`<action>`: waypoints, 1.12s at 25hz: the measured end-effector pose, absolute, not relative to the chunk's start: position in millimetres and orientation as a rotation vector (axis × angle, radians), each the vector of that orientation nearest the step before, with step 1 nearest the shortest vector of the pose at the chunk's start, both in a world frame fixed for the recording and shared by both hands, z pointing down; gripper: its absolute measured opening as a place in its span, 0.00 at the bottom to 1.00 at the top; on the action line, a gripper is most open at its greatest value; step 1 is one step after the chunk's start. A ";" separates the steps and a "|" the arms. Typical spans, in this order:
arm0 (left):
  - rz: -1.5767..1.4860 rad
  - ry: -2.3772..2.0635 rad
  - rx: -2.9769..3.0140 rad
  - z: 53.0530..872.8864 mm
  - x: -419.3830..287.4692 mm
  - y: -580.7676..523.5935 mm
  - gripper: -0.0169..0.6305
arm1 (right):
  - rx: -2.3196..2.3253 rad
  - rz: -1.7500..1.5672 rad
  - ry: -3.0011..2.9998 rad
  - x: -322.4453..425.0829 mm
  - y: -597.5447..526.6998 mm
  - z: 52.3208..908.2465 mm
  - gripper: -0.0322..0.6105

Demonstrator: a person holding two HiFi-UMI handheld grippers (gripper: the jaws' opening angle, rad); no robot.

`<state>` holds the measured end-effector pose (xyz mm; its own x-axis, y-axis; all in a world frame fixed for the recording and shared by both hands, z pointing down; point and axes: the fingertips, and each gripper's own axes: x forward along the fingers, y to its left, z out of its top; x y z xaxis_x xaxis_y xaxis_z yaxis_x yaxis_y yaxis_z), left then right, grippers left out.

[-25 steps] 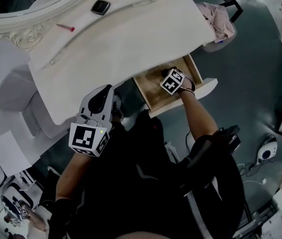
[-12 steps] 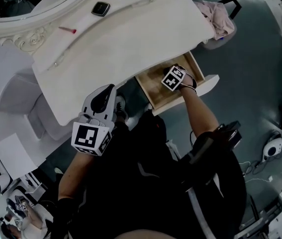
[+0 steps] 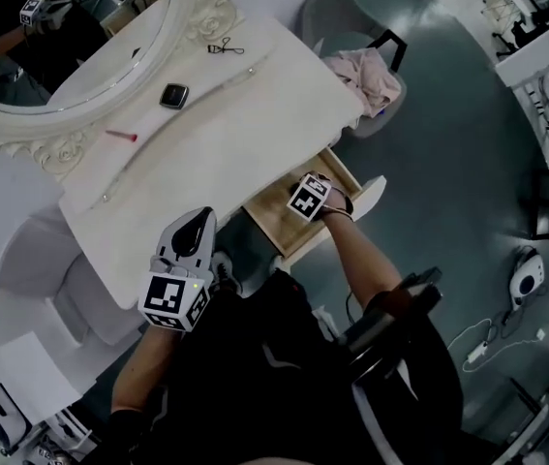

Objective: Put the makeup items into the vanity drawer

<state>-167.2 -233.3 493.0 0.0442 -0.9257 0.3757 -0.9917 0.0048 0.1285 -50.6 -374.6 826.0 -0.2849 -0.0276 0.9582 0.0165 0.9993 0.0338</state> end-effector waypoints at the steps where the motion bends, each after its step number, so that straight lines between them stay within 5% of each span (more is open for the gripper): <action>1: 0.251 -1.930 1.988 489.2 -169.0 -235.8 0.03 | 0.027 -0.035 -1.868 -50.5 -376.1 816.8 0.30; 28: -0.025 -1.757 2.347 392.2 -173.0 -280.5 0.03 | 0.678 0.051 -2.307 -13.6 -373.9 541.2 0.14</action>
<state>-173.0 -280.5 392.2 0.2895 -0.9507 0.1114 -0.9472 -0.2677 0.1766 -13.6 -373.9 541.2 -0.6023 -0.4566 0.6548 -0.4850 0.8608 0.1541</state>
